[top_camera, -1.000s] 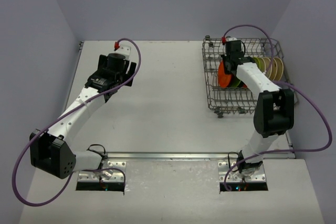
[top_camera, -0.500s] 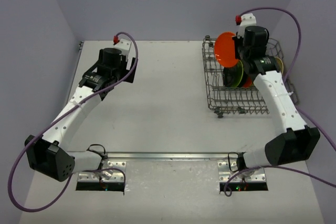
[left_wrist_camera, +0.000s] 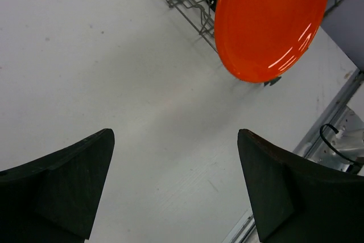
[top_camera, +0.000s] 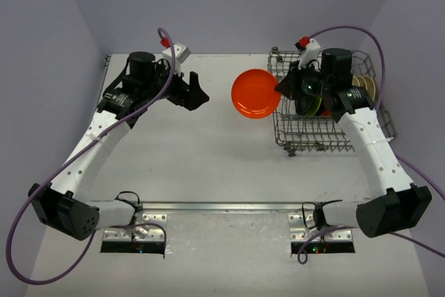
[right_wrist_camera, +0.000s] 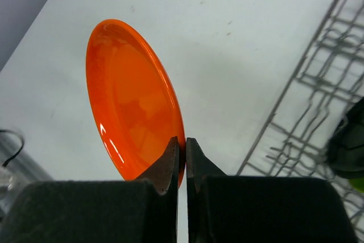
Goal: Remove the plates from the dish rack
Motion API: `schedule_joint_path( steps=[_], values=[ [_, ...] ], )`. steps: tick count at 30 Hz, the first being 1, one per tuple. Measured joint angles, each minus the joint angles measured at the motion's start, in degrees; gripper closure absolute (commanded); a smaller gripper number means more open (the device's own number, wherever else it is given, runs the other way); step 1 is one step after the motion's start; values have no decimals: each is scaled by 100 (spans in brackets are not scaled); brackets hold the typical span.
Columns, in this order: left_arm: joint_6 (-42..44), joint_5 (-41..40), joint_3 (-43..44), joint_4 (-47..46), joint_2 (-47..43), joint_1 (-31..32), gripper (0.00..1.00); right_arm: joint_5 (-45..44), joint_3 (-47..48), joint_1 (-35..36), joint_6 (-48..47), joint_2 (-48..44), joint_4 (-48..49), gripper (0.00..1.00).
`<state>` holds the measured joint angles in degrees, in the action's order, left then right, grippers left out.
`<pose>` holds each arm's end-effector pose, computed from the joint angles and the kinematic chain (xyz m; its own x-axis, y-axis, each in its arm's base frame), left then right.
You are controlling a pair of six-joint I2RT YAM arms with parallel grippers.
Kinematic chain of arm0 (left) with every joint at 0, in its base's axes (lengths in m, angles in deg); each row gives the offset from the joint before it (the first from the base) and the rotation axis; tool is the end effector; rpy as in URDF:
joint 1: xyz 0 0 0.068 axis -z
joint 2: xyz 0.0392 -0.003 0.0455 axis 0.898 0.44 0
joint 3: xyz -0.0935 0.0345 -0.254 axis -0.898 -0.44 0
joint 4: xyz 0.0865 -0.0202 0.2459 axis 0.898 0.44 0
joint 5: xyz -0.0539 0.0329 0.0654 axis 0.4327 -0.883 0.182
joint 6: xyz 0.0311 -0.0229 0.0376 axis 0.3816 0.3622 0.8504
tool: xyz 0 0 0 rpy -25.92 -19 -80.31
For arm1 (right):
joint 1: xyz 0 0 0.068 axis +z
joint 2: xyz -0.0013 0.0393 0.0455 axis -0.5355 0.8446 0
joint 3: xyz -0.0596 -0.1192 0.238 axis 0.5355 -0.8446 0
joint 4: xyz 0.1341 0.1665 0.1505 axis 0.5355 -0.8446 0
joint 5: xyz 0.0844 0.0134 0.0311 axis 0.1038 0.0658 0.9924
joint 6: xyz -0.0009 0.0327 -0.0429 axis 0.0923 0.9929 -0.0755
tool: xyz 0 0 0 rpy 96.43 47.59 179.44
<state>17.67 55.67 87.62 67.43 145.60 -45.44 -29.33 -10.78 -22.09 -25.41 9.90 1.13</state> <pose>0.2516 -0.1002 0.4018 -0.4035 0.1293 -0.9058 0.6542 0.7329 -0.1868 0.2794 0.0648 0.3890 -0.5307 0.0864 -0.8432 -0.4095 0.8449 0.3443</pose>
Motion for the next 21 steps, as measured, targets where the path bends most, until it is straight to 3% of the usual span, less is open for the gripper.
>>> schedule_joint_path(
  steps=[6, 14, 17, 21],
  values=[
    [-219, 593, 0, -5, 437, 42, 29, 728, -270, 373, 271, 0, -108, 100],
    [-193, 650, 0, -7, 635, 341, 39, 991, -310, 719, 390, 58, -73, 100],
    [-146, 608, -1, -7, 667, 394, 52, 1028, -310, 837, 425, 190, -61, 100],
    [-69, 446, -3, -4, 668, 483, 79, 1034, -309, 942, 486, 381, -45, 100]
  ],
)
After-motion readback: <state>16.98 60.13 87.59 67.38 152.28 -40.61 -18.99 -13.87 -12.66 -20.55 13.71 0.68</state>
